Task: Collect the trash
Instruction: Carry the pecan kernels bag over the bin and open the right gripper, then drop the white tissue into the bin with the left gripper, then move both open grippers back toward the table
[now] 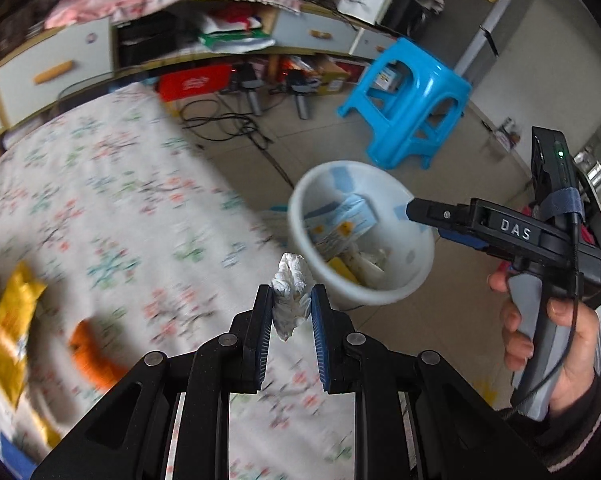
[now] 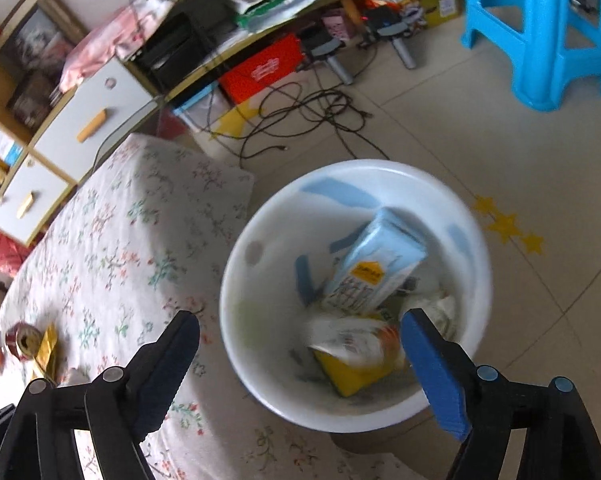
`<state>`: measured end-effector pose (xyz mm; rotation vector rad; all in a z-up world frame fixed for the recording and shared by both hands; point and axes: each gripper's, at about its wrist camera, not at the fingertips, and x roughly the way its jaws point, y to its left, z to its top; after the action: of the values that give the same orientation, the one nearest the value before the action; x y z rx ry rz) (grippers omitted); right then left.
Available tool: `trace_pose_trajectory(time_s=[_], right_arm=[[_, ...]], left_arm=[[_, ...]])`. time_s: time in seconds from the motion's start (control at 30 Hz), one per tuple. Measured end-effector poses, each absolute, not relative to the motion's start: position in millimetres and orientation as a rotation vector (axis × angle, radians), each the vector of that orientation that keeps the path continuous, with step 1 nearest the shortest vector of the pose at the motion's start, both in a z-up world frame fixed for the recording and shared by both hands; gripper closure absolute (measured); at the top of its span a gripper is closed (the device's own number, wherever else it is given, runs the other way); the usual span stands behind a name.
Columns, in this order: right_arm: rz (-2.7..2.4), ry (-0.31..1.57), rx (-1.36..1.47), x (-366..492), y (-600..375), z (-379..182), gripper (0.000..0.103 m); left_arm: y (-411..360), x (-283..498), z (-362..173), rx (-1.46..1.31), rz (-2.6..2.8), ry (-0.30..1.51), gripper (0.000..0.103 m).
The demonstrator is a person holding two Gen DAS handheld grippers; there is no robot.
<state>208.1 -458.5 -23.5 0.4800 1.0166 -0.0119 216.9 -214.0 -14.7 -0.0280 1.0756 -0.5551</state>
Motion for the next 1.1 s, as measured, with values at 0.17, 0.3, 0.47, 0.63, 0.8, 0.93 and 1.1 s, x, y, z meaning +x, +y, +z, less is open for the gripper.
trace_pose_trajectory(time_s=[0.17, 0.3, 0.47, 0.63, 0.8, 0.93, 1.1], right_arm=[[-0.099, 1.059, 0.51, 199.8, -486.8, -28.0, 0.015], [-0.131, 1.063, 0.514, 189.6, -505.7, -28.3, 0.015], [-0.164, 1.068, 0.555, 180.3, -524.5, -29.7, 0.015], [-0.169, 1.052, 0.56, 180.1, -524.8, -24.1, 0.015], [-0.152, 1.05, 0.533, 182.7, -516.4, -21.2, 0.015], [-0.135, 1.048, 0.522, 185.2, -505.0, -16.9, 0.015], [-0.101, 1.035, 0.489, 186.0, -482.9, -6.8, 0.015]], left_arm=[[-249.4, 231.8, -24.8, -0.012, -0.594, 1.107, 0.082], [-274.7, 242.6, -31.7, -0.013, -0.606, 1.129, 0.082], [-294.4, 255.3, -33.2, -0.046, -0.619, 1.116, 0.076], [-294.4, 265.7, -27.0, -0.085, -0.582, 1.103, 0.024], [-274.3, 257.7, -15.5, -0.092, -0.558, 1.097, 0.016], [-243.3, 244.3, -3.0, -0.071, -0.525, 1.079, 0.014], [-194.7, 226.7, 7.6, -0.084, -0.472, 1.091, 0.009]])
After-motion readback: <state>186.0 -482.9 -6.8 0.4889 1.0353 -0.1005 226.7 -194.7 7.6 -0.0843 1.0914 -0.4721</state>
